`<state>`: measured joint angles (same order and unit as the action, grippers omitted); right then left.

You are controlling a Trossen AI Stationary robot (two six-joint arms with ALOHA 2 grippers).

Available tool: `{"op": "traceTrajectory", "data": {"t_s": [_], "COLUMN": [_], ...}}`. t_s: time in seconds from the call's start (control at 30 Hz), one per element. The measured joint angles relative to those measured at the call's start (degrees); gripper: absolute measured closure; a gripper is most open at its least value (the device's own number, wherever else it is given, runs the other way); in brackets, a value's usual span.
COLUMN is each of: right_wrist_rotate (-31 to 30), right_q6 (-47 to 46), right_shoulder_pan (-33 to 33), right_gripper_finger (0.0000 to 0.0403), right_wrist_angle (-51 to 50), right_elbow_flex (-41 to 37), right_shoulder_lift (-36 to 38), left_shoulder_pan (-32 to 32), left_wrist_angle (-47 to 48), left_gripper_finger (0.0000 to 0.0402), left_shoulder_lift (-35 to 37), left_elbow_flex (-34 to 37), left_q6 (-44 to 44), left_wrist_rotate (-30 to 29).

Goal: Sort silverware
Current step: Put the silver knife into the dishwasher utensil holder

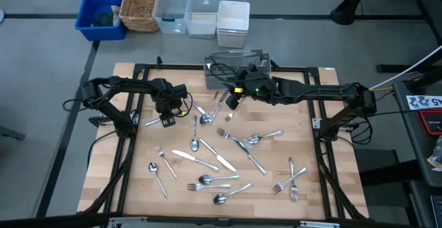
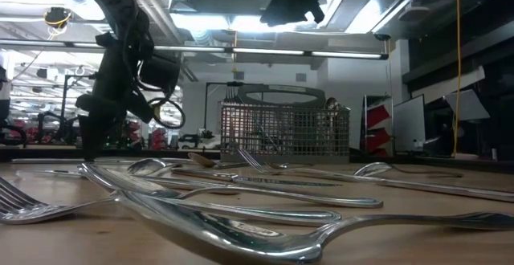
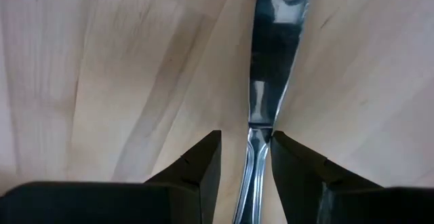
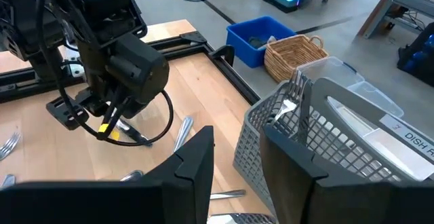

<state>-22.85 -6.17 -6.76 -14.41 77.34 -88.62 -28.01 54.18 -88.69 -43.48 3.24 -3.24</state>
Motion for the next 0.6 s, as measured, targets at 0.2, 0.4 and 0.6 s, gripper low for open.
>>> {"op": "traceTrajectory", "data": {"t_s": [0.2, 0.4, 0.6], "right_wrist_rotate": [0.0, 0.0, 0.0], "right_q6": [0.1, 0.1, 0.4], "right_shoulder_pan": [0.0, 0.0, 0.0], "right_gripper_finger": [0.0283, 0.0283, 0.0283], "right_wrist_angle": [-0.5, -0.8, -0.8], "right_elbow_flex": [0.0, 0.0, 0.0], "right_shoulder_lift": [0.0, 0.0, 0.0], "left_shoulder_pan": [0.0, 0.6, 0.9], "left_wrist_angle": [-0.9, -1.5, -1.6], "left_gripper_finger": [0.0286, 0.0293, 0.0353], "left_shoulder_lift": [-2.3, -2.8, -2.8], "left_elbow_flex": [-0.2, -0.1, -0.1], "left_q6": [-0.3, -0.4, -1.6], "left_wrist_rotate": [-0.4, -0.8, -1.4]}}
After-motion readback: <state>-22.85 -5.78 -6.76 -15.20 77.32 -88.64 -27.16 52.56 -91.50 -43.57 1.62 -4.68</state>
